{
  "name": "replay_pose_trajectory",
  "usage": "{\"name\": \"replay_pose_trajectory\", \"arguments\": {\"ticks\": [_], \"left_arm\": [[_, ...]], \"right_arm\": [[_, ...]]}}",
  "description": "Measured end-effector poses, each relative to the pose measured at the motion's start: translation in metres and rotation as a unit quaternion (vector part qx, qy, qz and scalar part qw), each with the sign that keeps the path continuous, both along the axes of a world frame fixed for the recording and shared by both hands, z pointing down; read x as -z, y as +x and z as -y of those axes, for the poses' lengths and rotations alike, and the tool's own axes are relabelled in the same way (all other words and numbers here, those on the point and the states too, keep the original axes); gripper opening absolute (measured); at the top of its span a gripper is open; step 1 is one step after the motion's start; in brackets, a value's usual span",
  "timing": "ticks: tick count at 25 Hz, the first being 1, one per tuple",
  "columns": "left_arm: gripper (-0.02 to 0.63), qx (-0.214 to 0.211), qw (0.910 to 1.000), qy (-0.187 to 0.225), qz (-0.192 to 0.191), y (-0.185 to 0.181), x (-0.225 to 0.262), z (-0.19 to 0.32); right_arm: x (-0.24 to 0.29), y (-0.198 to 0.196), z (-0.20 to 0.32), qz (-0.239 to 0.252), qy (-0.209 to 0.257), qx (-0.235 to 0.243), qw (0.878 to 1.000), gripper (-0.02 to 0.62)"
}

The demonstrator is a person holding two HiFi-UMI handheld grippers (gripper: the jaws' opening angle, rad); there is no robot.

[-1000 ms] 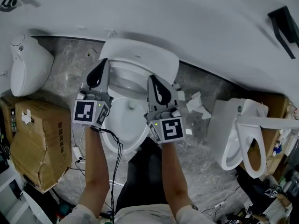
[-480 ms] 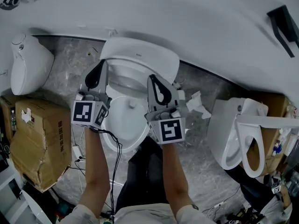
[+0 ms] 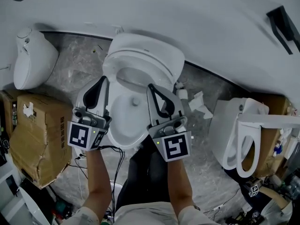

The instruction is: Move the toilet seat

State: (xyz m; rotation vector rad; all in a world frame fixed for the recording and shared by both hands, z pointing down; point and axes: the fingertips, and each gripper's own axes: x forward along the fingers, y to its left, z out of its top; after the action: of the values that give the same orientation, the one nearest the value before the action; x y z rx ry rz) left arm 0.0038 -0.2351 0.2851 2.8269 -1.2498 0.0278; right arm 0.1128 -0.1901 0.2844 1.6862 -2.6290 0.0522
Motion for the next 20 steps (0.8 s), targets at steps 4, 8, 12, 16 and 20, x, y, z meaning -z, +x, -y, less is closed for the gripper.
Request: {"name": "replay_pose_trajectory", "arguments": {"ticks": [4, 8, 12, 16, 20], "left_arm": [[-0.002, -0.006, 0.9999, 0.003, -0.012, -0.016, 0.017, -0.043], [-0.002, -0.004, 0.9998, 0.014, -0.01, -0.032, 0.028, -0.076], [-0.002, -0.006, 0.9999, 0.009, -0.012, -0.044, 0.031, -0.105], [-0.002, -0.01, 0.9998, 0.012, -0.013, -0.053, 0.045, -0.128], [-0.002, -0.014, 0.9997, 0.013, -0.017, -0.059, 0.054, -0.143]], "right_arm": [[0.02, -0.014, -0.028, 0.008, 0.007, 0.015, 1.0, -0.005], [0.03, -0.031, -0.058, 0.006, 0.008, 0.022, 1.0, -0.005], [0.039, -0.044, -0.085, 0.003, 0.007, 0.023, 1.0, -0.005], [0.053, -0.059, -0.107, -0.009, 0.01, 0.03, 0.999, -0.005], [0.06, -0.068, -0.121, -0.02, 0.011, 0.031, 0.999, -0.005]]}}
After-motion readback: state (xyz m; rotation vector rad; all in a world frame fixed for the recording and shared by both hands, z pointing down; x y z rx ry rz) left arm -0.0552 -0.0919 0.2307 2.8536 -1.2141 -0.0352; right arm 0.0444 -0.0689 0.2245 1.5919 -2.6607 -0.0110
